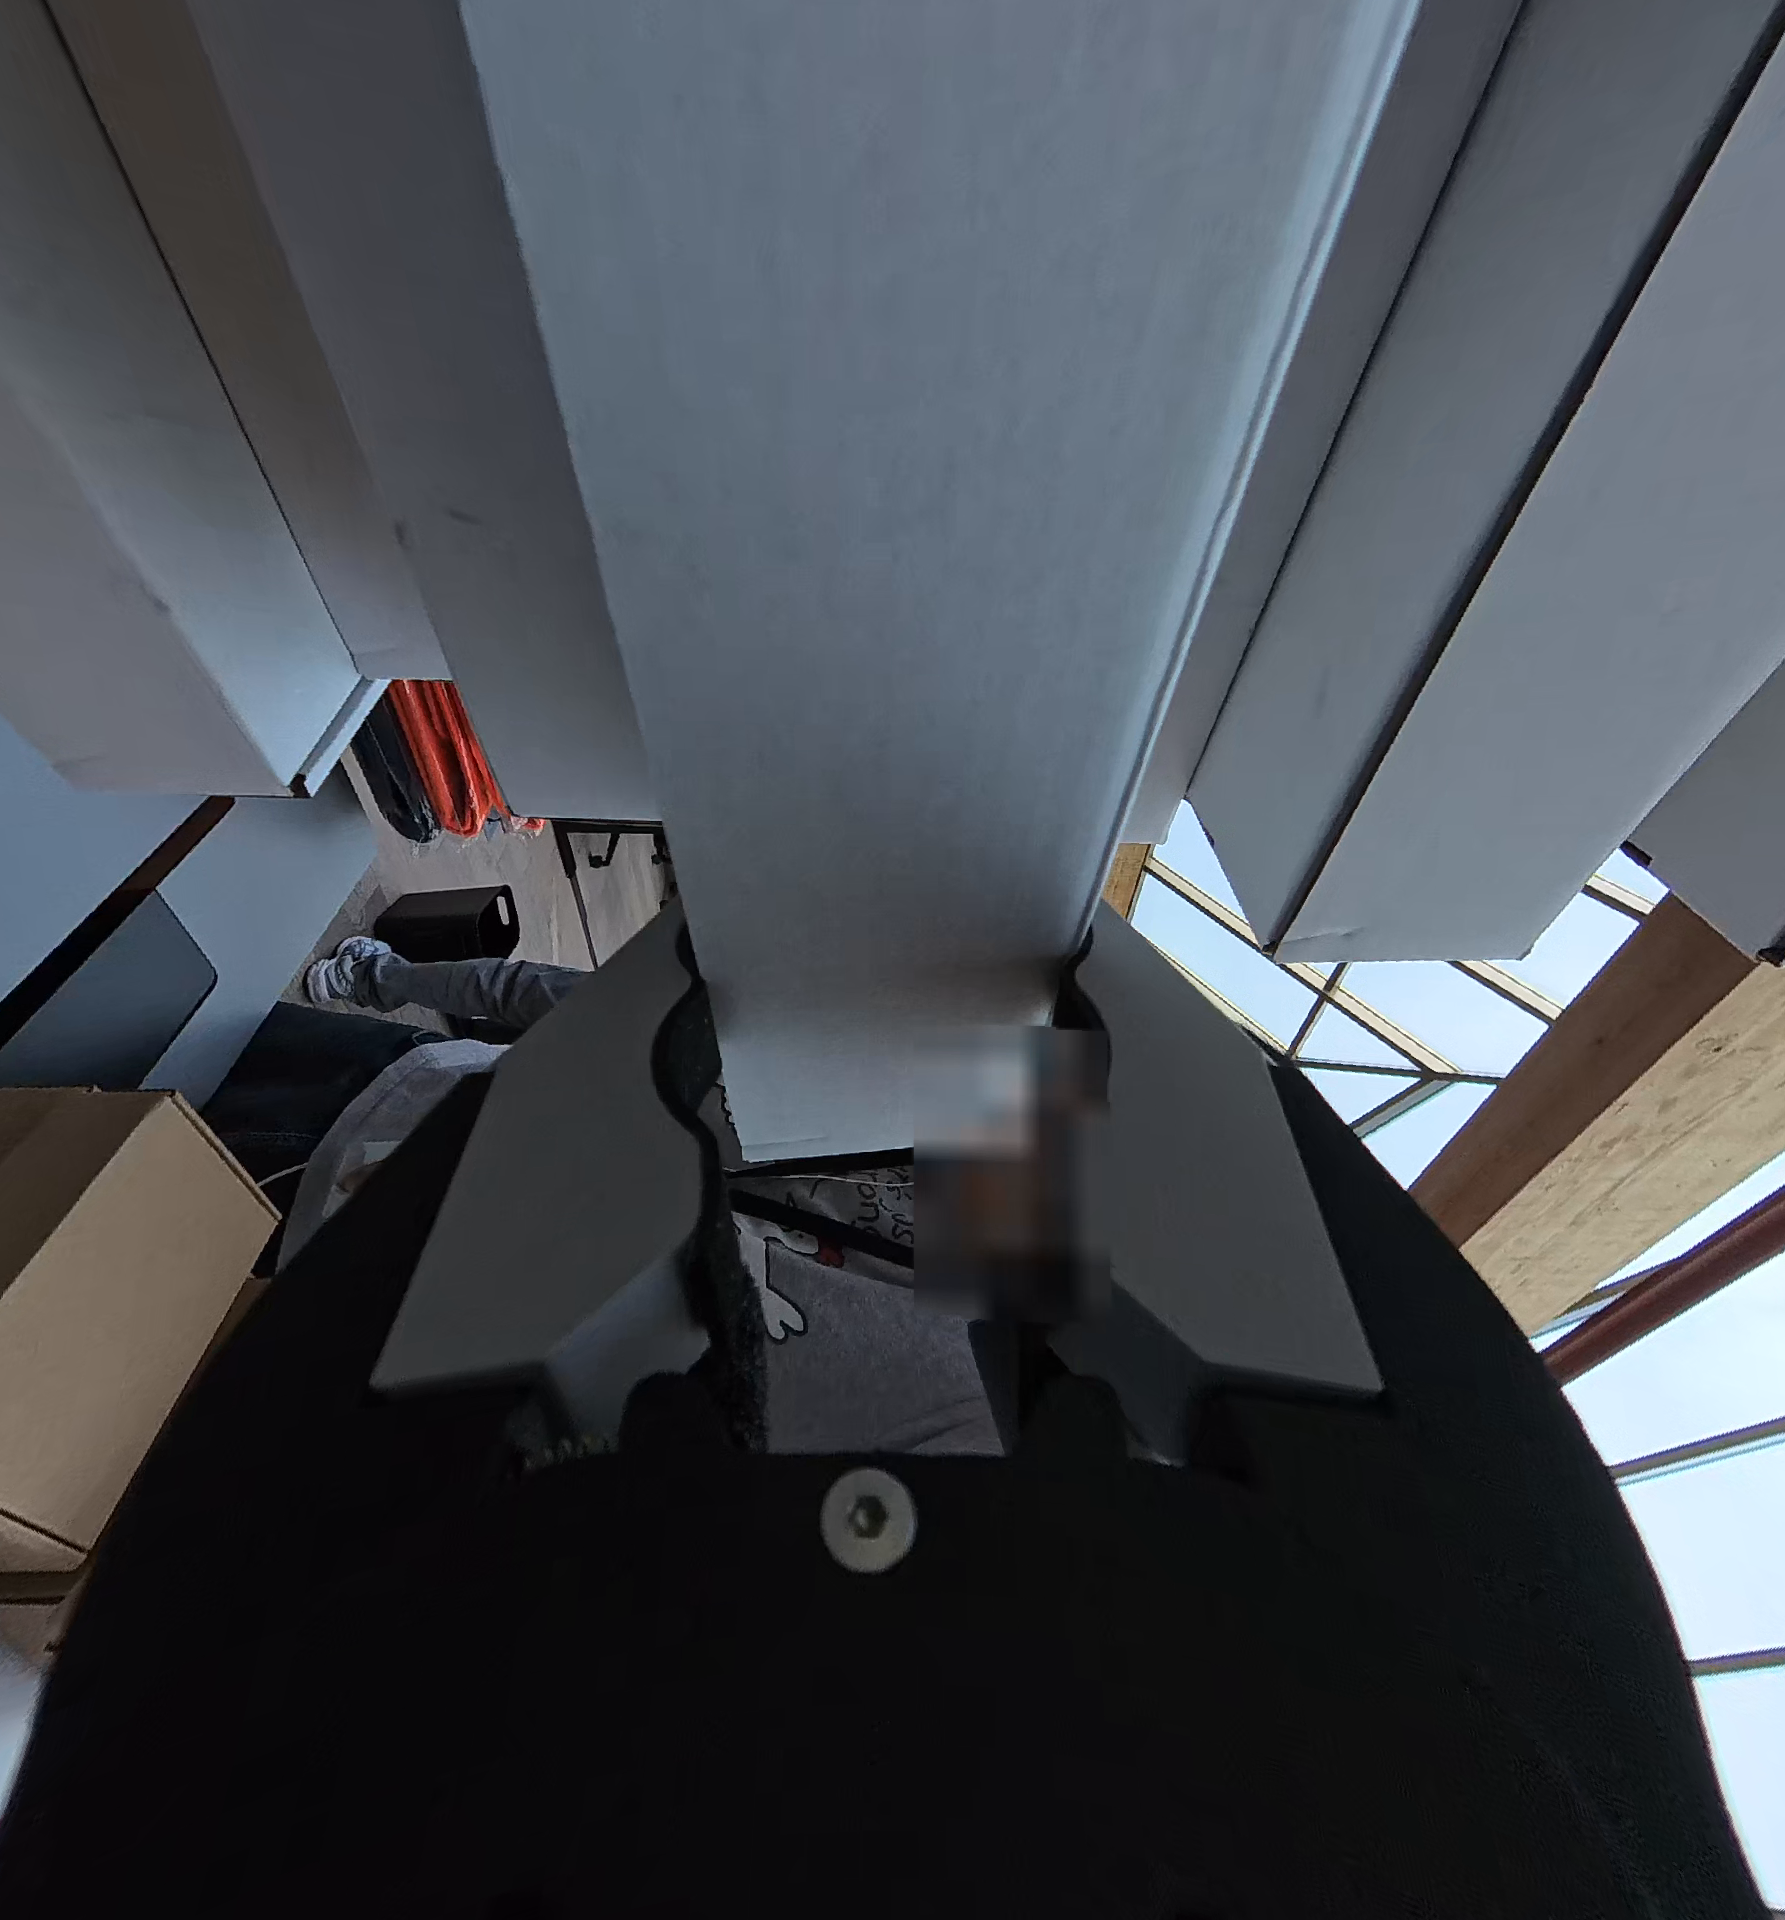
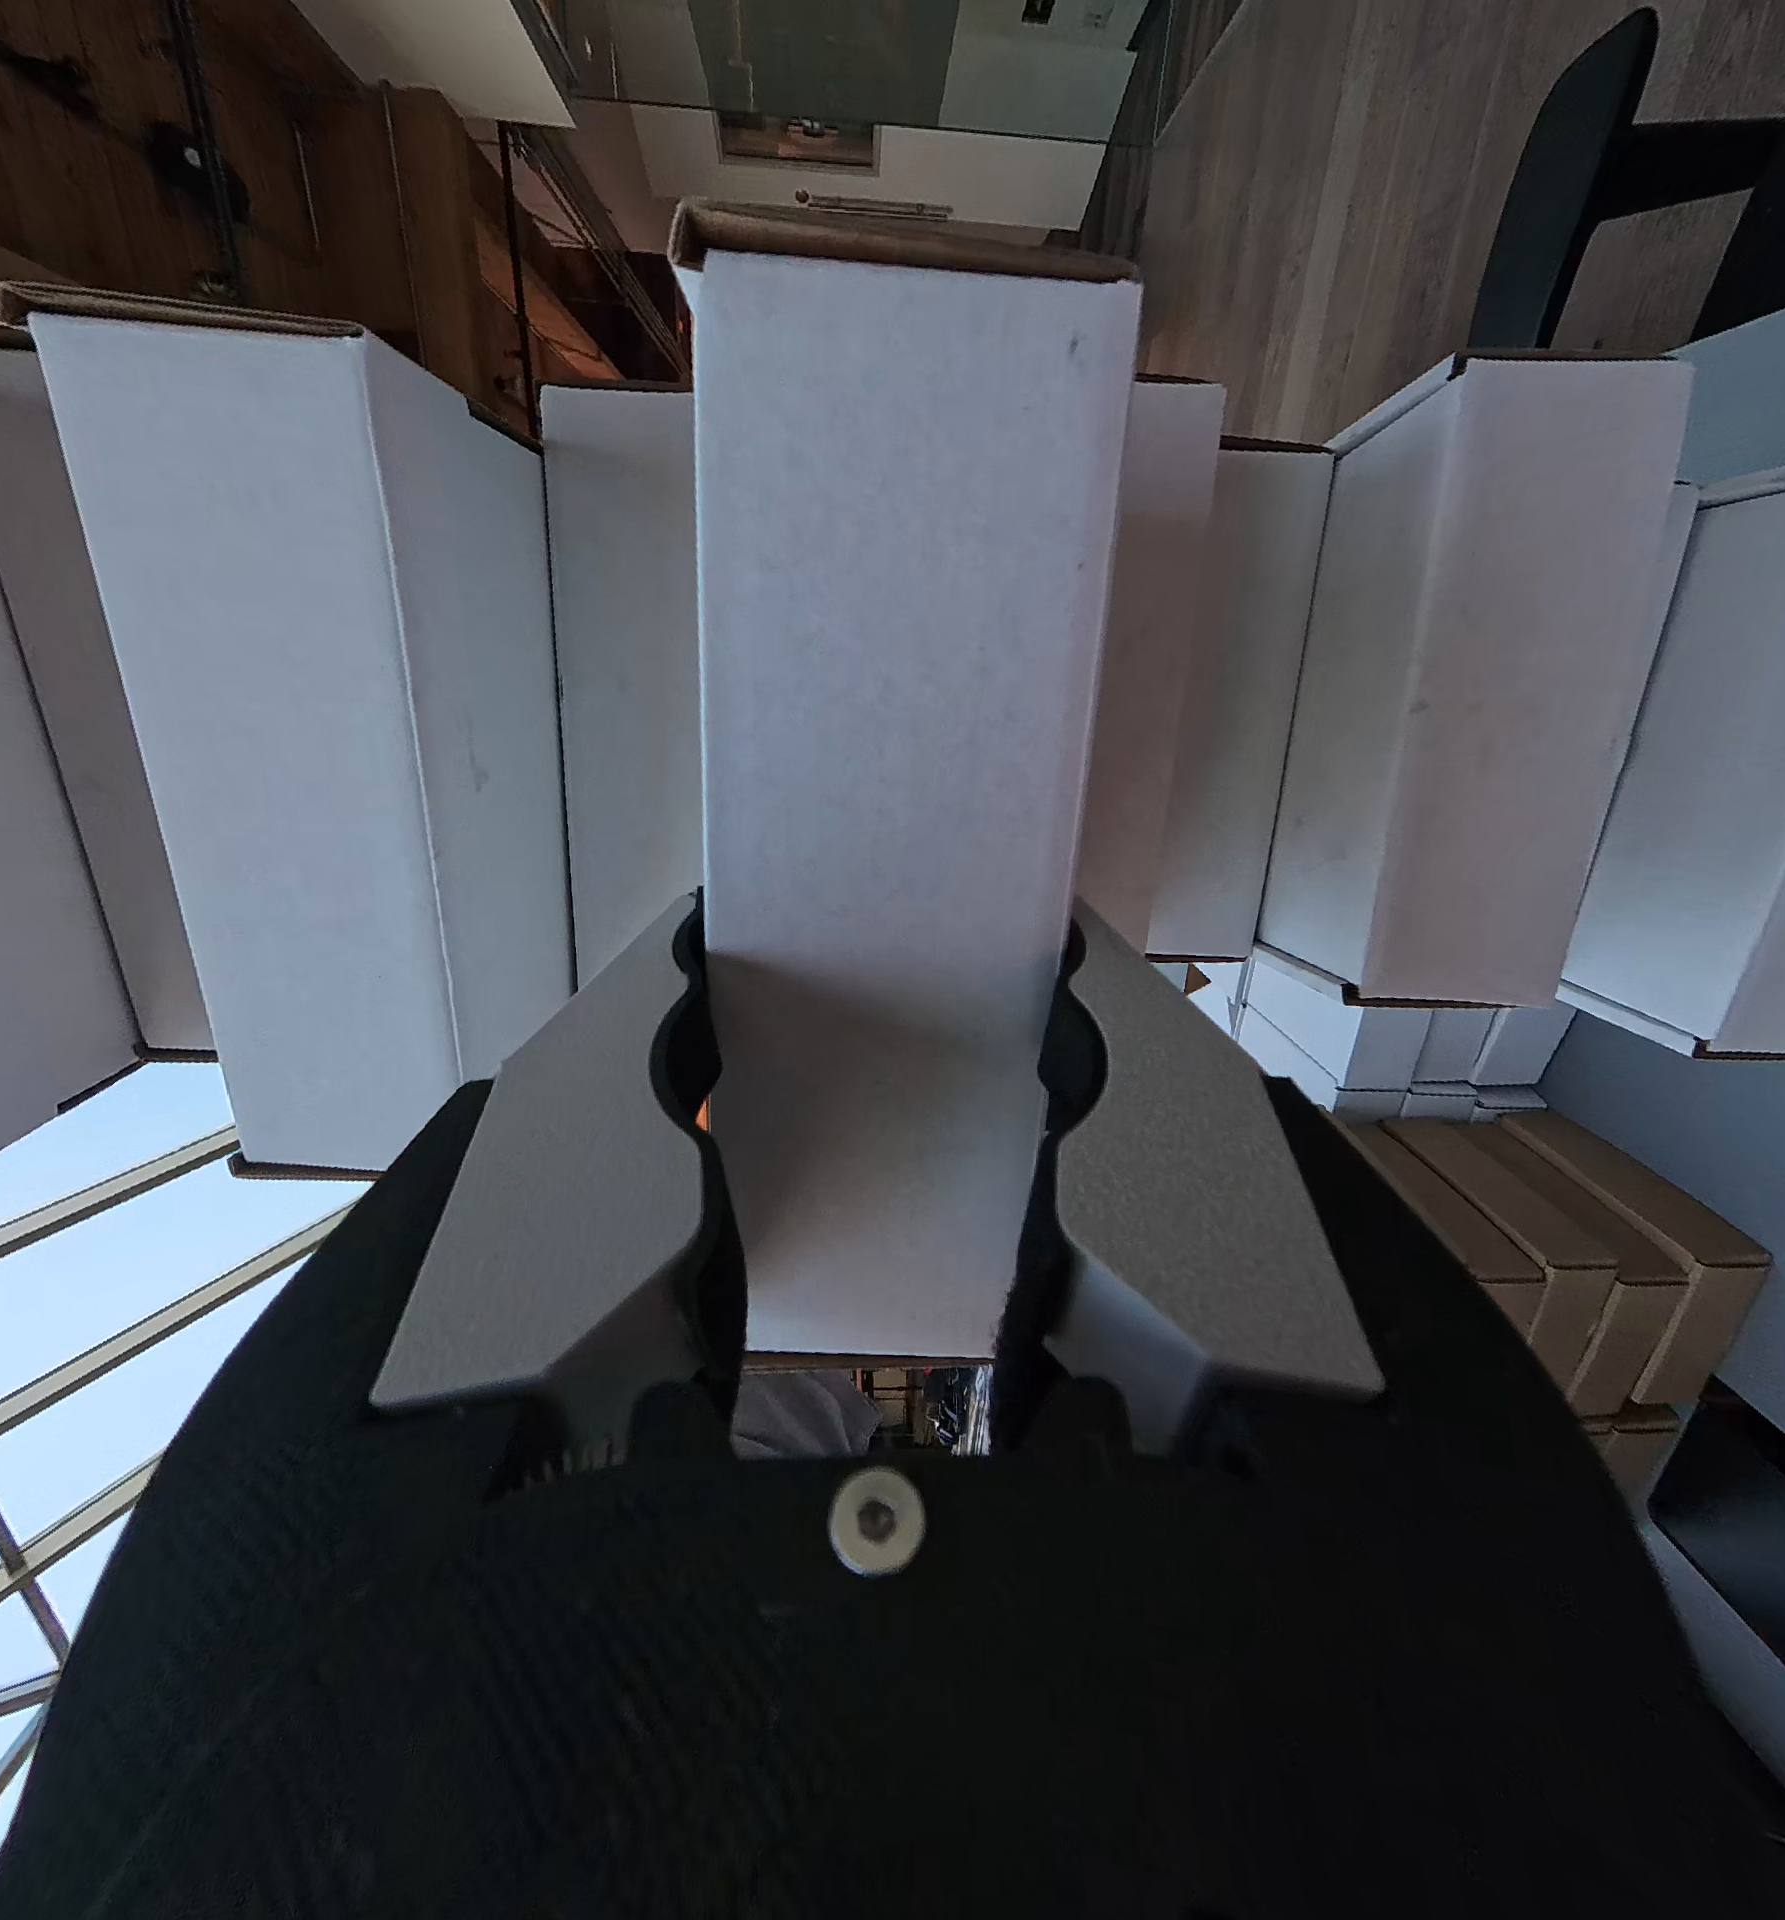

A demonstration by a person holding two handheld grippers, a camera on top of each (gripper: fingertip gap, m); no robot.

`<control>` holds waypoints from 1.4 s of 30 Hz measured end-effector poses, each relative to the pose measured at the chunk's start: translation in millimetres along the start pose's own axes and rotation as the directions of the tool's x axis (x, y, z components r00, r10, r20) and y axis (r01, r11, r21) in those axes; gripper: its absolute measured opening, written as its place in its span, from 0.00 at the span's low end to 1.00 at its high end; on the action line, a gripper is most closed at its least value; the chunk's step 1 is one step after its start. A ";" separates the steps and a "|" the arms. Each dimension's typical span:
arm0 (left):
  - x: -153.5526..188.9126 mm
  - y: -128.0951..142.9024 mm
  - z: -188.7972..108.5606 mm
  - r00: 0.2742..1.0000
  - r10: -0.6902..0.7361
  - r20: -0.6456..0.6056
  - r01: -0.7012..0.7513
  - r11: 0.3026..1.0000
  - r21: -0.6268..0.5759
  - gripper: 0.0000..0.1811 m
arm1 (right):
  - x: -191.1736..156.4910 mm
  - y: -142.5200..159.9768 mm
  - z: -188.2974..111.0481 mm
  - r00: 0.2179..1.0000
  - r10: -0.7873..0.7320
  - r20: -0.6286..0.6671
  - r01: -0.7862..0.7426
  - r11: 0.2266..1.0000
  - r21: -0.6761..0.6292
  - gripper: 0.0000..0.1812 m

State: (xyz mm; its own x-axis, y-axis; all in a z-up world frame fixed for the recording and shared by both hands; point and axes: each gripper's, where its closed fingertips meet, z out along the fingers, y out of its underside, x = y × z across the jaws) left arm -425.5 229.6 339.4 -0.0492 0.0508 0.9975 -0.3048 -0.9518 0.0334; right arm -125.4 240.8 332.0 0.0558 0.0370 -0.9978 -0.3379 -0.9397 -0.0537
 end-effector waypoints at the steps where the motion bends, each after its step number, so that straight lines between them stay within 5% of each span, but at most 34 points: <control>1: 0.1 -0.1 0.9 1.000 0.000 0.001 0.000 1.000 -0.001 0.34 | 0.2 0.0 -0.2 1.000 0.005 0.002 -0.005 1.000 0.003 0.34; 42: -1.1 -5.0 25.4 1.000 0.012 -0.014 -0.013 0.998 -0.055 0.34 | -1.3 -0.8 -1.6 1.000 -0.001 -0.022 0.001 1.000 -0.006 0.34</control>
State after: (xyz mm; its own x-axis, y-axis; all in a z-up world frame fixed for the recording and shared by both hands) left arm -399.8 226.6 339.6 -0.0662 0.0438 0.9968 -0.3556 -0.9345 0.0174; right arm -123.7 240.9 333.4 0.0767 0.0304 -0.9966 -0.3319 -0.9418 -0.0543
